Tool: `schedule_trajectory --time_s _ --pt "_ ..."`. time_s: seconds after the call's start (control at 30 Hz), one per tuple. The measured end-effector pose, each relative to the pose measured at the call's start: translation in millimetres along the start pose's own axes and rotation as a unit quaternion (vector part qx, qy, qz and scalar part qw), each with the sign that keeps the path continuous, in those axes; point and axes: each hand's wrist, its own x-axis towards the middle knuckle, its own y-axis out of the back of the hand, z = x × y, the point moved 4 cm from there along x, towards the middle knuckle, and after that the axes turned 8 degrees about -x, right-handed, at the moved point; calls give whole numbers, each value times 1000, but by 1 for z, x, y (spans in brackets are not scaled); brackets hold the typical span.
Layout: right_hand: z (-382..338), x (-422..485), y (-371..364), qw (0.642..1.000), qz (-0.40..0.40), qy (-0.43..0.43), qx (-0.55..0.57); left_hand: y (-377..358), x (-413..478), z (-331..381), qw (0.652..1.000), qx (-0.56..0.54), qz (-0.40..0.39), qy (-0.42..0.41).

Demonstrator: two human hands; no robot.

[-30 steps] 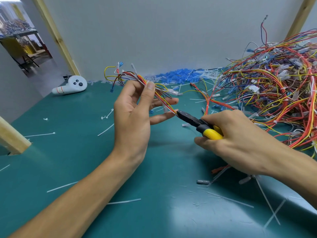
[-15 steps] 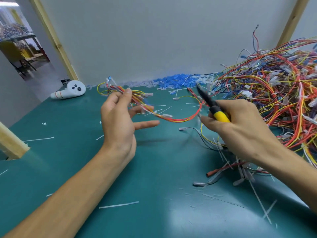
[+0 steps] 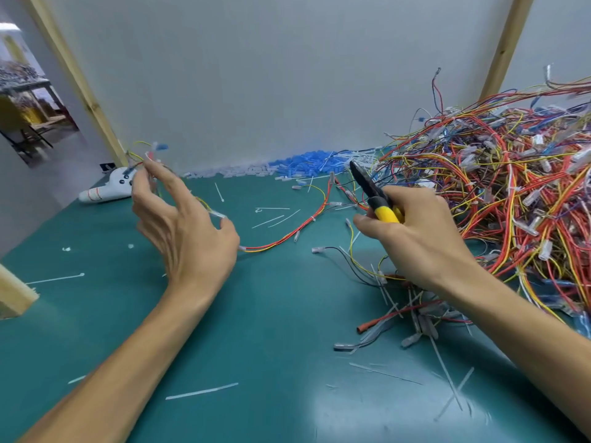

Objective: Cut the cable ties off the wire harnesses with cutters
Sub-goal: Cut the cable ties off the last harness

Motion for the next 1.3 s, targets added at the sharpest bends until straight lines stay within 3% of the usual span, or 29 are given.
schedule_trajectory --time_s 0.13,0.27,0.33,0.47,0.6,0.7,0.83,0.97,1.07,1.17,1.3 --pt "0 -1 -1 1000 -2 1 -8 6 5 8 996 2 -22 -91" --pt "3 2 -1 1000 -3 -6 -13 -27 -12 10 949 19 -278 -149" --pt "5 3 -1 1000 -7 -13 -16 -38 -20 6 930 37 -341 -136" --pt "8 4 -2 1000 -7 -17 -11 -36 -13 -4 946 22 -312 -83" --pt "12 6 -4 1000 -18 -22 7 -29 -9 -4 954 -165 -250 5" --pt "14 6 -10 997 -50 -28 60 -25 -9 6 924 -314 -215 41" --pt "6 0 -19 972 -140 -17 190 -14 -17 27 841 -479 -247 55" --pt "0 -3 -25 931 -181 -49 314 -11 -52 56 795 -388 -443 -144" --pt "5 -3 -26 935 -176 -72 301 -14 -71 66 763 -329 -522 -192" --pt "6 -2 -27 934 -177 -53 305 -11 -68 65 777 -301 -505 -226" --pt "3 6 -17 912 -147 -33 382 -3 -52 57 840 -213 -407 -288"
